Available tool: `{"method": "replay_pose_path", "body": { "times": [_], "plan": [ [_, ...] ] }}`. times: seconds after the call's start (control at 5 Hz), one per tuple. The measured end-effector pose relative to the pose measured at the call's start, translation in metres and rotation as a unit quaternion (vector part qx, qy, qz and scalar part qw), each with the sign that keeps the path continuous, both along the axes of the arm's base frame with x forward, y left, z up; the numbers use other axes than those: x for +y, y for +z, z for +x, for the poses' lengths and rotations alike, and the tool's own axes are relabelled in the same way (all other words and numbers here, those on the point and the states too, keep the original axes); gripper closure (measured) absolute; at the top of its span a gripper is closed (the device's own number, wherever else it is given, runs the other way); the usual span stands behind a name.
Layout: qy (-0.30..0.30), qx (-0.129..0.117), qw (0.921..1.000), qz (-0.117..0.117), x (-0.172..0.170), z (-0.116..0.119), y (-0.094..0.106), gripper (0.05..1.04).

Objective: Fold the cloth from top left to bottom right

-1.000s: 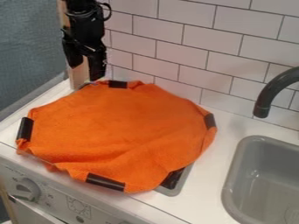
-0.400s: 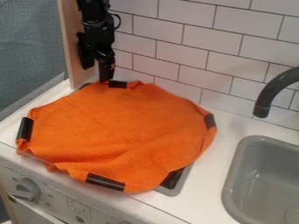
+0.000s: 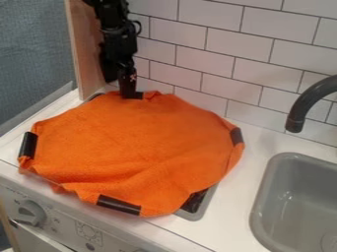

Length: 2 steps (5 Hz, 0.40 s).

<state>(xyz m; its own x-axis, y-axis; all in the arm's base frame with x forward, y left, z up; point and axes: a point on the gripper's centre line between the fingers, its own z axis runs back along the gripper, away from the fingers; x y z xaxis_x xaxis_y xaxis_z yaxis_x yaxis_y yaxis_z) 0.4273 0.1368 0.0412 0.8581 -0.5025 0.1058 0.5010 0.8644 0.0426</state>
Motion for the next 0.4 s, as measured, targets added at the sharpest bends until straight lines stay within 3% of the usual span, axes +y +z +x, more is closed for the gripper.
{"method": "replay_pose_path", "body": {
  "times": [0.4],
  "plan": [
    [-0.027, 0.018, 0.9994, -0.009, 0.0015, 0.0073, -0.0099, 0.085]
  ]
}}
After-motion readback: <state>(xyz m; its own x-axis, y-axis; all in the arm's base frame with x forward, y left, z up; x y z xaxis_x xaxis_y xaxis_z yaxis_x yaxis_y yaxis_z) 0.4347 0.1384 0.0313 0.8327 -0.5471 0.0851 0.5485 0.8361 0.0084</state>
